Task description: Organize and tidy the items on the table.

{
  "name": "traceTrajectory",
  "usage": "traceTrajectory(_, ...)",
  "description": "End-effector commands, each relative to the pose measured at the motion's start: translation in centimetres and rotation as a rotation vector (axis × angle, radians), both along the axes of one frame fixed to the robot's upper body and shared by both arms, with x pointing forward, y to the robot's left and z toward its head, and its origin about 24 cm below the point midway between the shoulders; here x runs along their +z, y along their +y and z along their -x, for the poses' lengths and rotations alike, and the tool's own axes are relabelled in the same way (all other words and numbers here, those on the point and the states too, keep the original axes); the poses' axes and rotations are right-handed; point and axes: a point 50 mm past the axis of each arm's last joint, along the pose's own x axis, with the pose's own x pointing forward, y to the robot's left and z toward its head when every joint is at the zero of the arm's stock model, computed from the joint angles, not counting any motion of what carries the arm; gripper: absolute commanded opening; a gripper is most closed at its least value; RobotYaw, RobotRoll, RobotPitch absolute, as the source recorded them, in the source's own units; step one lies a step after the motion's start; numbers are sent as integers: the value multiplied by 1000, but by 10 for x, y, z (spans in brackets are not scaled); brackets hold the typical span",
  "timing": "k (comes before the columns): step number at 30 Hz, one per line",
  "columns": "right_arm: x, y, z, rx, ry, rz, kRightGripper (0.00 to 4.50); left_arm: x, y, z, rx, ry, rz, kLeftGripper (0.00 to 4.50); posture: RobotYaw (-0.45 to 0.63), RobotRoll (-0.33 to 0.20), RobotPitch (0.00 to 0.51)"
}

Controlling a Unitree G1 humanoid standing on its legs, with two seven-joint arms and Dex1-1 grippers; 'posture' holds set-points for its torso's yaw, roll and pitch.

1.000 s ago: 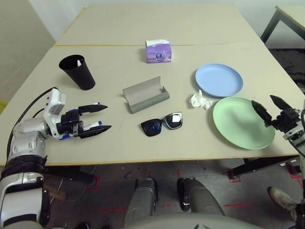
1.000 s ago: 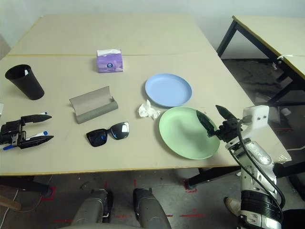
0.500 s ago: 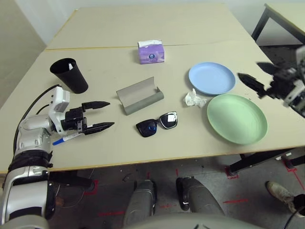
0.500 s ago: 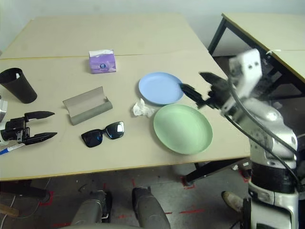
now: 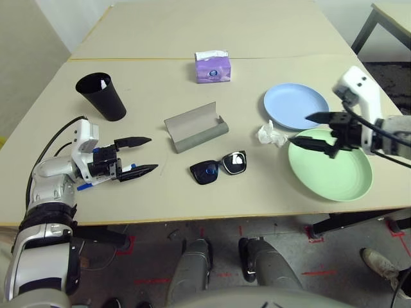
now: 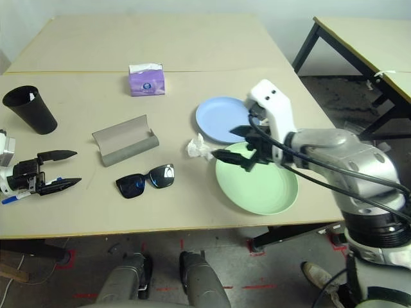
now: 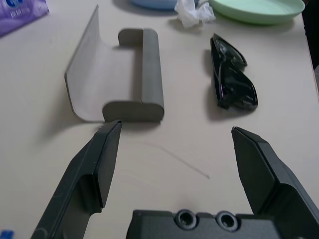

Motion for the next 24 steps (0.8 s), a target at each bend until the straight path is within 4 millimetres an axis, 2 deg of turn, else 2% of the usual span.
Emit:
traceTrajectory(1,1,-22,16,-129,73,28,4474,-8,-1,1,-9,29,-13,4500,-90,0,155)
traceTrajectory(5,-4,-38,29,-229,129,57,4474,-7,-3,-1,-21,25,-14,4500,-99,0,152)
traceTrajectory(12,-22,-42,42,-292,227,44,4474,-5,-4,-3,-30,20,-19,4500,-101,0,154)
traceTrajectory(24,-53,-51,34,-369,250,24,4474,-3,-3,-1,-30,8,-18,4500,-72,0,158)
